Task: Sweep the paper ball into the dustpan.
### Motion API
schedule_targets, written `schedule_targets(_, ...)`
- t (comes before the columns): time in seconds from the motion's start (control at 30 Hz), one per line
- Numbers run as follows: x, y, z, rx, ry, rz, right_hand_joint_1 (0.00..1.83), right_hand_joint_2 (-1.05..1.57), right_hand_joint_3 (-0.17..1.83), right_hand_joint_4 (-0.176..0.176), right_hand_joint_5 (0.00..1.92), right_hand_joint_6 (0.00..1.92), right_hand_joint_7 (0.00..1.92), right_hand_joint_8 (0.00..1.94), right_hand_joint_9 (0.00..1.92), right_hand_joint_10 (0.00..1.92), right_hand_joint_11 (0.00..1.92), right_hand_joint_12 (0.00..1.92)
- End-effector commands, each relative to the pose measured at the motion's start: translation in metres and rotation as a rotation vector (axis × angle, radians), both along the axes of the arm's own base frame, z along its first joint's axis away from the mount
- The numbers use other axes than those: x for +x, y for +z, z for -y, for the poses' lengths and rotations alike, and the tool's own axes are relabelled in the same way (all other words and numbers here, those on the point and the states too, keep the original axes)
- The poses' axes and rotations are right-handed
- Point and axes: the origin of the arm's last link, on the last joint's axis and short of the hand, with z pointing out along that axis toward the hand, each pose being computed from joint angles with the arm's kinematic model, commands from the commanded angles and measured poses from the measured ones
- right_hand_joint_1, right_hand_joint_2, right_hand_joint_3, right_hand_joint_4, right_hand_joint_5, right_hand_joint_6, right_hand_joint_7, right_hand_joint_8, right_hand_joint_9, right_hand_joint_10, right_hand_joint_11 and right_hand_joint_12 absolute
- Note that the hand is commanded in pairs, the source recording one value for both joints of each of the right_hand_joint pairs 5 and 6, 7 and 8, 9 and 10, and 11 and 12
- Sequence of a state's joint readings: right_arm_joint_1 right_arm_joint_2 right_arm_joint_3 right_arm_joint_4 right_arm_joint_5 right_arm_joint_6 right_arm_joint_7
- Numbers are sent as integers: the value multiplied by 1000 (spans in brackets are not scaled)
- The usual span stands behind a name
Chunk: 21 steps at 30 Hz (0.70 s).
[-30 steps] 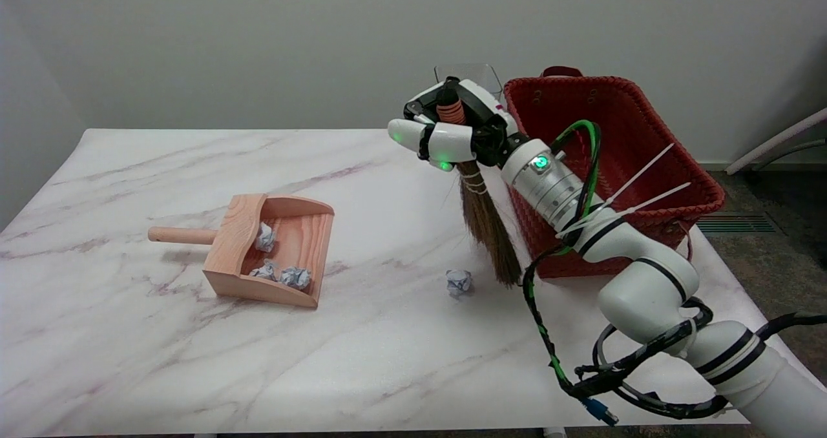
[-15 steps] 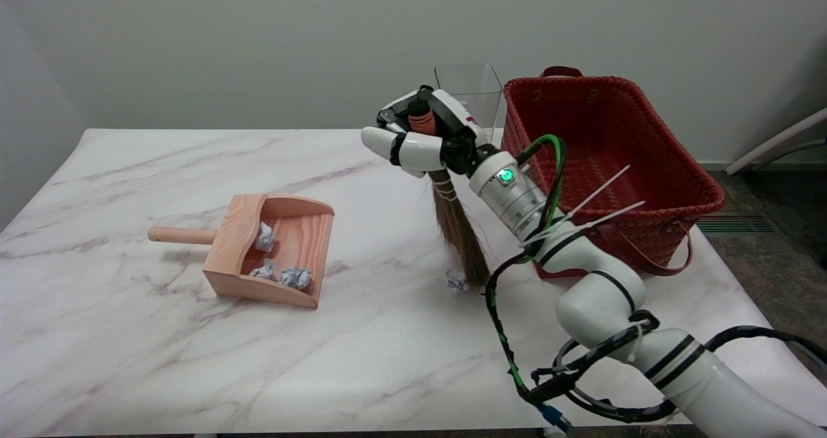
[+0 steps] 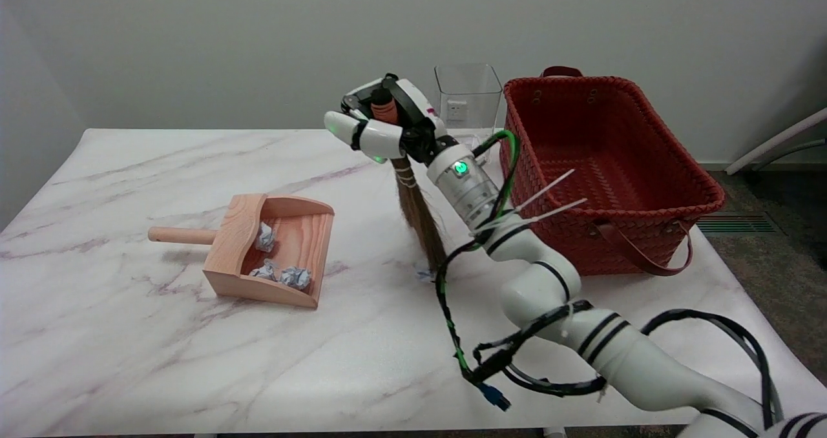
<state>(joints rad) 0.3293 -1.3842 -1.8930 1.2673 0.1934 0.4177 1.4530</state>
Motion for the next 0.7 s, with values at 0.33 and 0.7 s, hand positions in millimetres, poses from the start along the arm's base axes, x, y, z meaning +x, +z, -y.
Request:
schedule_targets(0.33,88,-7,60,-41,188,140,1151,1571,388,0,1920,1920,1920,1920,1920,1920,1861,1861)
schedule_targets(0.7,43,66,7,-100,78,-60,1159,1571,397,0,1920,1920,1920,1920,1920,1920,1863,1863)
